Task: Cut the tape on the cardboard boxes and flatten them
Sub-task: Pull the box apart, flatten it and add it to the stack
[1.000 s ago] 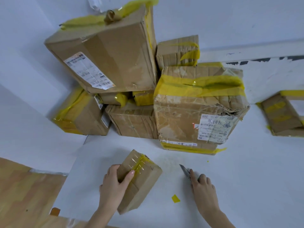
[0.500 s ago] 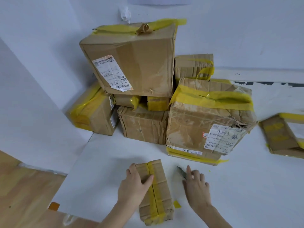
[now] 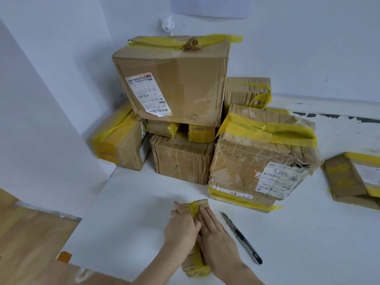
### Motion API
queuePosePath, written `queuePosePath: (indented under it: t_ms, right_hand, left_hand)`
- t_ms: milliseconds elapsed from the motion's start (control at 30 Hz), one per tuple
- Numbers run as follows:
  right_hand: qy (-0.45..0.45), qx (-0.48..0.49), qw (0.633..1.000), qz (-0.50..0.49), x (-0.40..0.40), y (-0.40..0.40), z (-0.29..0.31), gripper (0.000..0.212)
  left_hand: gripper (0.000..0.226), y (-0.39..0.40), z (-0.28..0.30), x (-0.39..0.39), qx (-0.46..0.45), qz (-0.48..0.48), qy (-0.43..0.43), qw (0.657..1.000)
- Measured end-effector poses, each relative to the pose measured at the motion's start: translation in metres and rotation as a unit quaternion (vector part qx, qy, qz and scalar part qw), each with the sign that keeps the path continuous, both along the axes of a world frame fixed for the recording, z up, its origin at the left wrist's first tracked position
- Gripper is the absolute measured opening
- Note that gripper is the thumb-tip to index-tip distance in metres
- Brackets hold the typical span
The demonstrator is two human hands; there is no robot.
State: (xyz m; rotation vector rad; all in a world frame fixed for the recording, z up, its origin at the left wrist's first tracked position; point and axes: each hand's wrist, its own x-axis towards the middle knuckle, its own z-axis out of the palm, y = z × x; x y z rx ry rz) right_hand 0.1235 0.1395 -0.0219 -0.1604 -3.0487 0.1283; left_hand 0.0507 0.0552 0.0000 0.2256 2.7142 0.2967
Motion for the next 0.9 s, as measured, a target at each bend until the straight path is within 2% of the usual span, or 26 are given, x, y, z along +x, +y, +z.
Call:
queuePosePath:
  t_ms: [67, 167, 233, 300, 367, 467, 533, 600, 633, 700, 733, 800, 867, 900]
  right_hand:
    - [0.011, 0.002, 1.0, -0.007, 0.001, 0.002, 0.003, 0.085]
    - [-0.008, -0.006, 1.0, -0.015, 0.003, 0.003, -0.001, 0.083]
    - [-0.03, -0.024, 0.999, -0.004, 0.004, 0.0, 0.001, 0.082]
    - [0.029, -0.036, 0.997, 0.069, -0.001, 0.0, -0.002, 0.072]
    - [-0.021, -0.071, 0.988, 0.137, 0.0, 0.004, 0.003, 0.061]
    - [-0.044, -0.144, 0.983, 0.109, -0.002, 0.004, -0.005, 0.06]
    - [-0.049, -0.142, 0.986, 0.075, -0.004, 0.001, -0.002, 0.061]
    - [-0.001, -0.106, 0.993, 0.044, -0.002, -0.001, -0.003, 0.075]
    - [-0.041, -0.097, 0.994, 0.035, -0.001, -0.002, 0.005, 0.078]
    - [-0.044, -0.035, 0.998, 0.038, -0.003, -0.007, 0.012, 0.074]
    - [-0.051, -0.038, 0.997, 0.034, -0.003, -0.008, 0.011, 0.075]
    - [-0.092, -0.047, 0.994, 0.023, -0.002, -0.009, 0.012, 0.079]
    - [-0.125, -0.073, 0.989, 0.02, 0.002, -0.003, 0.015, 0.089]
    - [-0.115, -0.101, 0.988, 0.034, -0.001, 0.0, 0.009, 0.086]
  left_hand:
    - [0.074, 0.001, 0.005, 0.0, -0.006, -0.006, -0.02, 1.0]
    - [0.075, 0.001, 0.014, 0.0, -0.048, -0.074, -0.042, 0.995]
    - [0.062, 0.0, 0.018, 0.002, -0.075, -0.109, -0.052, 0.99]
    - [0.049, -0.001, 0.018, 0.003, -0.06, -0.101, -0.051, 0.992]
    - [0.049, -0.005, 0.018, 0.004, -0.002, -0.061, -0.043, 0.997]
    - [0.052, -0.01, 0.015, 0.0, 0.073, -0.017, -0.043, 0.996]
    - [0.053, -0.015, 0.014, -0.002, 0.109, -0.007, -0.055, 0.992]
    - [0.047, -0.024, 0.011, -0.003, 0.163, 0.003, -0.069, 0.984]
    - [0.043, -0.029, 0.011, -0.003, 0.196, 0.011, -0.083, 0.977]
    - [0.038, -0.037, 0.014, 0.0, 0.266, 0.032, -0.117, 0.956]
    - [0.036, -0.039, 0.015, 0.0, 0.293, 0.045, -0.132, 0.946]
    - [0.033, -0.038, 0.018, 0.002, 0.315, 0.063, -0.15, 0.935]
    - [0.033, -0.032, 0.021, 0.001, 0.301, 0.063, -0.165, 0.937]
    - [0.034, -0.029, 0.022, 0.0, 0.279, 0.058, -0.166, 0.944]
